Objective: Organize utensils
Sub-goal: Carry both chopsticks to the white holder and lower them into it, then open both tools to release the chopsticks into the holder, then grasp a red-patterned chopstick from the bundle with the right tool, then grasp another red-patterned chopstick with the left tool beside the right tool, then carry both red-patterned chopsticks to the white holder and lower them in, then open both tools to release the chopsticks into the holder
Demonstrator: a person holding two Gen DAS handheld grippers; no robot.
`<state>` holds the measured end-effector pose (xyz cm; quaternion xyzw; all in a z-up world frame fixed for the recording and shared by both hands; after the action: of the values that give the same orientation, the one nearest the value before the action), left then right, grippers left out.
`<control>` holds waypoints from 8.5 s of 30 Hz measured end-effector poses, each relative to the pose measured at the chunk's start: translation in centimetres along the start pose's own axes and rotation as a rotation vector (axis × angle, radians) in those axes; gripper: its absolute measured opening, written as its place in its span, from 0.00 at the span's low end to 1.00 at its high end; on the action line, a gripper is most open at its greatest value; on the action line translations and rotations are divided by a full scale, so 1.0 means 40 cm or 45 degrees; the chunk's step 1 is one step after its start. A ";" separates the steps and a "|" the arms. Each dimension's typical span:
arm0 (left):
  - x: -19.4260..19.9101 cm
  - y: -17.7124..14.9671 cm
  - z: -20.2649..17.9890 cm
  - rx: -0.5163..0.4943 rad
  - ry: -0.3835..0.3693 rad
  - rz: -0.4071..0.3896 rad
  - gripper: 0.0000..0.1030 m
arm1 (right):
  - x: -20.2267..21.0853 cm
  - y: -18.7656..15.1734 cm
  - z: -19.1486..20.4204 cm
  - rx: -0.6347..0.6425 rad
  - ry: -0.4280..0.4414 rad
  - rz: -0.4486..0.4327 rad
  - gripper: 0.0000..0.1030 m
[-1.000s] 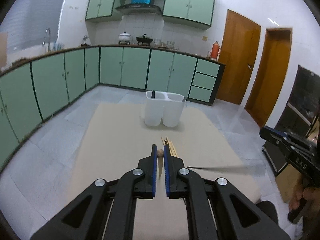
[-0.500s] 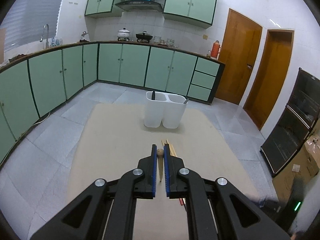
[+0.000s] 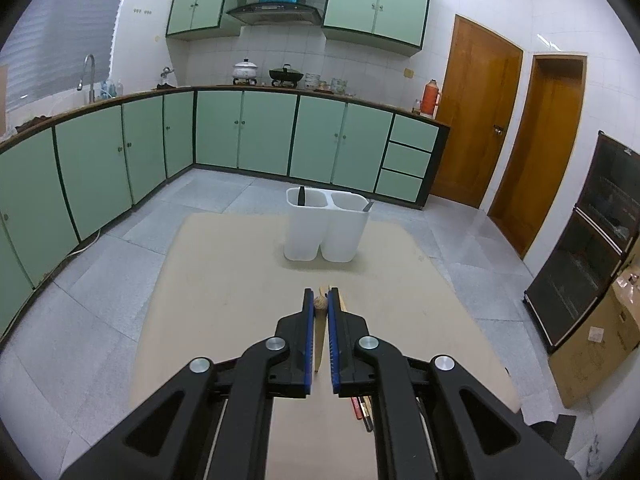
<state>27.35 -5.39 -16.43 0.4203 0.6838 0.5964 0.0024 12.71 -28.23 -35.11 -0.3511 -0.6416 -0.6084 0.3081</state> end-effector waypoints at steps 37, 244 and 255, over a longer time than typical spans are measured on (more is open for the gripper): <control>-0.068 0.099 0.070 0.003 -0.087 0.108 0.06 | 0.181 0.712 0.010 0.191 0.103 -0.316 0.05; -0.520 0.518 0.187 -0.049 0.011 0.159 0.16 | -0.072 1.218 -0.037 -0.008 -0.045 -0.369 0.20; -0.148 0.350 0.128 -0.134 0.046 -0.113 0.66 | 0.187 0.807 -0.089 -0.049 0.024 -0.651 0.34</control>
<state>41.78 -5.56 -9.42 0.3782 0.6694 0.6383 0.0386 35.03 -30.78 -10.48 -0.1777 -0.6949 -0.6819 0.1433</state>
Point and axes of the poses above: each gripper's, at about its wrist camera, not at the fingertips, and x roughly against the way its jaws point, z to its left, y to its top, the point moved 5 cm from there along -x, roughly the way its jaws point, and after that the axes turned 15 degrees about -y, right-handed, at the moved point
